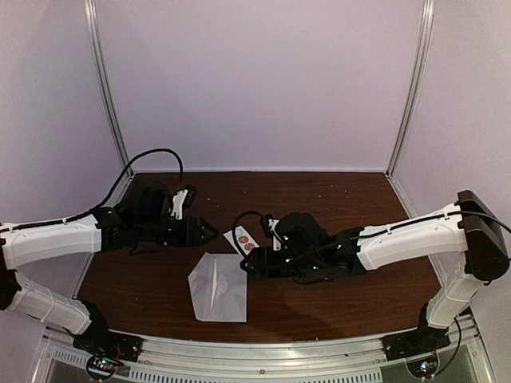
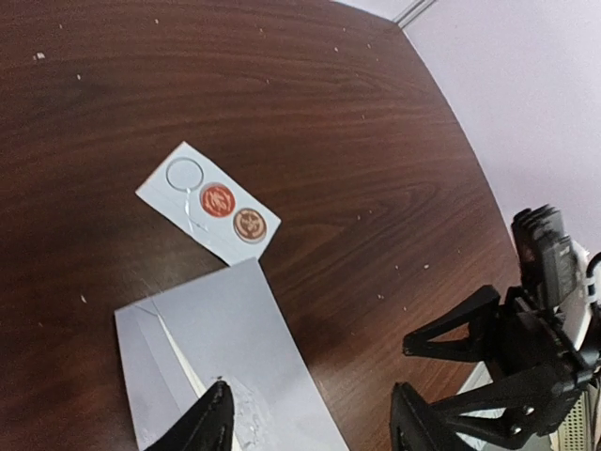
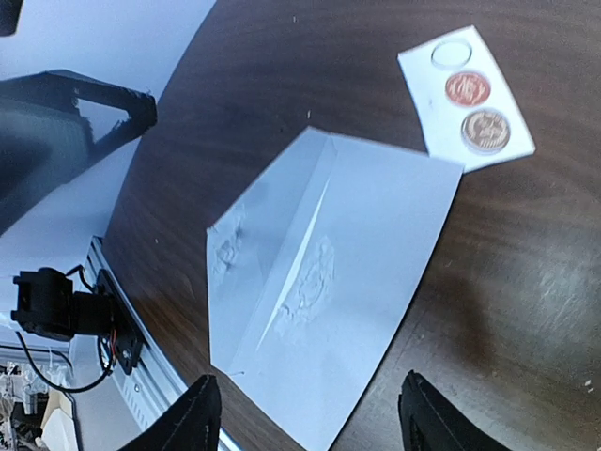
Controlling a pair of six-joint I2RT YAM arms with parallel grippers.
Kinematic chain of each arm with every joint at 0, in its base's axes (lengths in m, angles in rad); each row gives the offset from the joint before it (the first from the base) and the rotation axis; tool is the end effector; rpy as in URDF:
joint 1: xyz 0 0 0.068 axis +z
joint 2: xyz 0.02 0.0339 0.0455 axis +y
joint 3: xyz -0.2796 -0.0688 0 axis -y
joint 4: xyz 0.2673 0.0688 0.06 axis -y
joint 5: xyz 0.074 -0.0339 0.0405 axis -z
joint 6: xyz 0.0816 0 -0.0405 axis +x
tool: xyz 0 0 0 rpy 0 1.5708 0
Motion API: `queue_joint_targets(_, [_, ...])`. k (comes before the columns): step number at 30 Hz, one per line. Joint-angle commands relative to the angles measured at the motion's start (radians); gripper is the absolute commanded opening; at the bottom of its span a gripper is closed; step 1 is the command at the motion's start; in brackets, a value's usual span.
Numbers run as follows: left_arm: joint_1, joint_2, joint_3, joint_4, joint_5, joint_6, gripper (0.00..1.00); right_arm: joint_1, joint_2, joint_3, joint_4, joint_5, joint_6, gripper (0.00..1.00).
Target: Place the letter into the envelope and seal it
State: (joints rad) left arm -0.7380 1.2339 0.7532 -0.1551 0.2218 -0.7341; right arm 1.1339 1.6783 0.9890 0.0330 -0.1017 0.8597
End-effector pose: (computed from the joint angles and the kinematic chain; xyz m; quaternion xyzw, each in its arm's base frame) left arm 0.2216 -0.2258 0.2158 0.0516 0.8871 -0.3739 0.2656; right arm 0.1691 0.3817 0.1731 -0.1447 0.8846 0.3950 0.2011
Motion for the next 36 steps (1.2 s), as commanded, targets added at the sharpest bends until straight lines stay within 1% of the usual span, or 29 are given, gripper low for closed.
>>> queue_joint_targets(1, [0.083,0.073,0.078,-0.060,0.050,0.123,0.59,-0.082,-0.046,0.024,-0.093,0.062,-0.093,0.66])
queue_joint_targets(4, [0.123,0.140,0.161,-0.070,0.076,0.195,0.58,-0.129,-0.031,0.063,-0.115,0.065,-0.150,0.66])
queue_joint_targets(7, [0.160,0.183,0.243,-0.067,0.065,0.265,0.56,-0.170,0.004,0.106,-0.128,0.059,-0.193,0.64])
queue_joint_targets(10, [0.196,0.206,0.285,-0.045,0.044,0.305,0.56,-0.199,0.054,0.155,-0.139,0.051,-0.233,0.62])
queue_joint_targets(14, [0.207,0.219,0.293,-0.007,0.019,0.345,0.56,-0.223,0.138,0.250,-0.158,0.036,-0.292,0.59])
queue_joint_targets(17, [0.213,0.224,0.286,-0.028,0.045,0.362,0.56,-0.234,0.213,0.326,-0.169,0.024,-0.325,0.58])
queue_joint_targets(20, [0.213,0.217,0.270,-0.035,0.048,0.375,0.57,-0.245,0.289,0.387,-0.154,-0.008,-0.336,0.58])
queue_joint_targets(28, [0.213,0.232,0.298,-0.054,0.074,0.391,0.57,-0.271,0.476,0.554,-0.123,-0.091,-0.359,0.57])
queue_joint_targets(32, [0.213,0.232,0.299,-0.060,0.074,0.394,0.57,-0.283,0.532,0.590,-0.121,-0.104,-0.356,0.56])
queue_joint_targets(36, [0.213,0.234,0.301,-0.060,0.090,0.394,0.57,-0.295,0.551,0.572,-0.107,-0.113,-0.342,0.56])
